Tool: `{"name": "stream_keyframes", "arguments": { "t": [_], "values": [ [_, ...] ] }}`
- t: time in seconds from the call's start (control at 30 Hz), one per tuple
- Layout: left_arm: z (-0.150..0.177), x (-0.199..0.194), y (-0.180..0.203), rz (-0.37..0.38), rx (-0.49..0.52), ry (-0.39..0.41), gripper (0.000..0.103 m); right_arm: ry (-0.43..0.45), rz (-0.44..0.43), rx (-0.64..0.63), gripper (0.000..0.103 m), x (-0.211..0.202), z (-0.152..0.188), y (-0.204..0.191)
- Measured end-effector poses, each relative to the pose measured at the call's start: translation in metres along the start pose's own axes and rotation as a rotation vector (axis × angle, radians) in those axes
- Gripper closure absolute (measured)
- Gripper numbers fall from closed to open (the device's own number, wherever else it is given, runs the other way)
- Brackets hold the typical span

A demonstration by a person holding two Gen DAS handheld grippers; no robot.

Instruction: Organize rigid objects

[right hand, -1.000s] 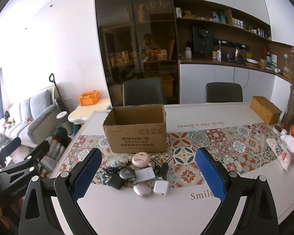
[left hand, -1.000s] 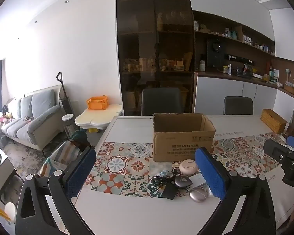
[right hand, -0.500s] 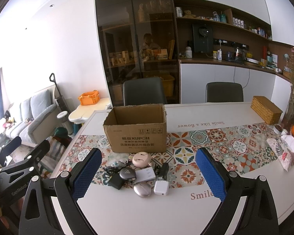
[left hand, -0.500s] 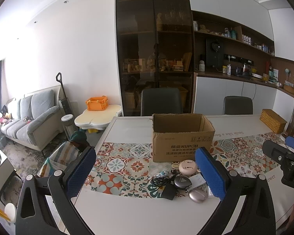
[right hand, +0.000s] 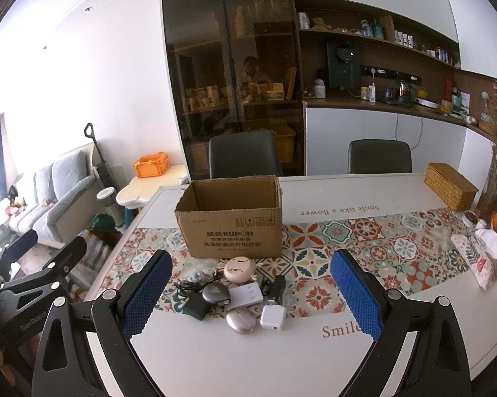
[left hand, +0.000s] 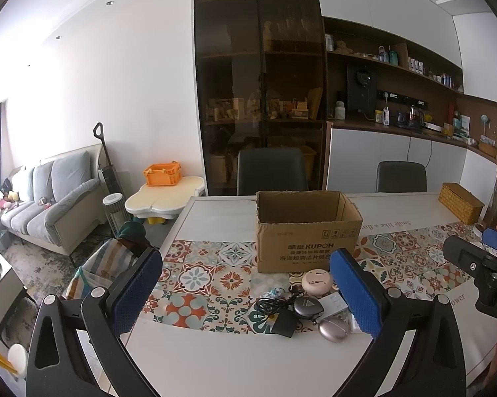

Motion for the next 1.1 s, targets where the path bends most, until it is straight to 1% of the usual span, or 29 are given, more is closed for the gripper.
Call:
{"name": "stream_keyframes", "arguments": {
  "t": [1.1],
  "values": [
    [0.0019, 0.0002, -0.0002, -0.001, 0.0, 0.0, 0.0, -0.002, -0.002, -0.001, 0.006, 0.0017, 0.0011, 0.0011]
  ]
}}
Point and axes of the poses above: each gripper's, at about its wrist camera, not at the fingertips, and x roughly the way its jaws point, y to its right, z to its underside, the point moved 7 cm from there along x, roughly the way its jaws point, and after that the axes turned 2 degrees about y, right-handed, at the moved point
